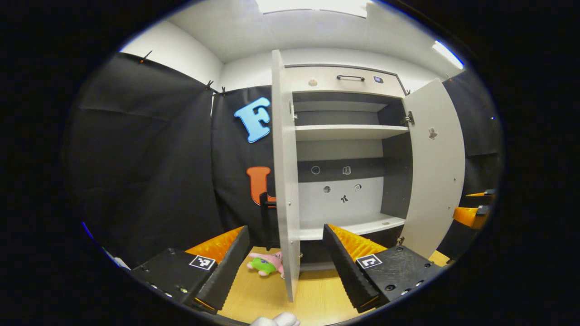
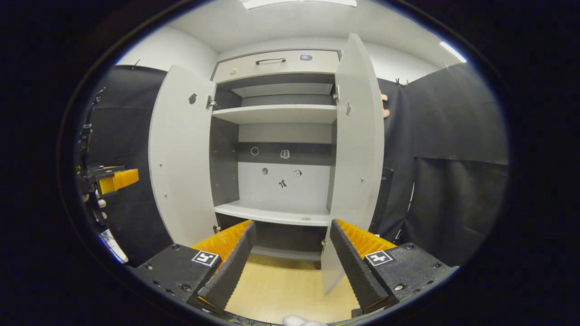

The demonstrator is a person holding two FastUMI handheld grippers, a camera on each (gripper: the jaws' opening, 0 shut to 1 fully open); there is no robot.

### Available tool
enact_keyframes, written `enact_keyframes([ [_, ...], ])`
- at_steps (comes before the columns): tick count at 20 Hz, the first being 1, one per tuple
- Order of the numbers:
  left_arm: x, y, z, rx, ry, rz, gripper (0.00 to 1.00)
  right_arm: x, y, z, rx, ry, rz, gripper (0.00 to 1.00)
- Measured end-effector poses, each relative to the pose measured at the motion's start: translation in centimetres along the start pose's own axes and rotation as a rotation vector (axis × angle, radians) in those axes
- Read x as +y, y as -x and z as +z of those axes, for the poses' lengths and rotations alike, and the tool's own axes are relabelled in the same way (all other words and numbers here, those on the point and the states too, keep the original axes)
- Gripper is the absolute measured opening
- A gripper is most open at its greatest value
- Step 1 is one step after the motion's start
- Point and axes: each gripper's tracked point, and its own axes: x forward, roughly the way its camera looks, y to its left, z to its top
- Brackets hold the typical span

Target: Open the right door of the double-door shoe cabinet with the right hand, and open the left door with the left hand.

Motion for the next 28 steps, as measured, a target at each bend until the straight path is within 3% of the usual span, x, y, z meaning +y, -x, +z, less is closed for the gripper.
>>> enact_keyframes([
  [2,-1.6,1.0,-0.3,-0.004,-0.023,-0.002,0.96,-0.4,0.1,-0.1,-0.005,-0.008,-0.009,1.0],
  [7,-5.9,2.3,-2.9,0.04,0.031,-0.054,0.96,-1.2,0.3,-0.6,-0.004,-0.011,-0.029,1.0],
  [14,-6.5,1.6,-3.9,0.065,0.055,-0.052,0.96,-1.6,0.1,-1.2,0.007,-0.008,-0.044,1.0],
  [15,-6.4,1.5,-3.8,0.06,0.048,-0.048,1.0,-1.6,0.2,-1.2,0.006,-0.008,-0.047,1.0],
  [27,-7.7,0.6,-3.0,0.054,0.026,-0.078,0.96,-2.4,0.2,-0.9,-0.009,-0.015,-0.06,1.0],
  [28,-7.8,0.4,-2.9,0.053,0.025,-0.078,1.0,-2.6,0.3,-0.9,-0.011,-0.019,-0.066,1.0],
])
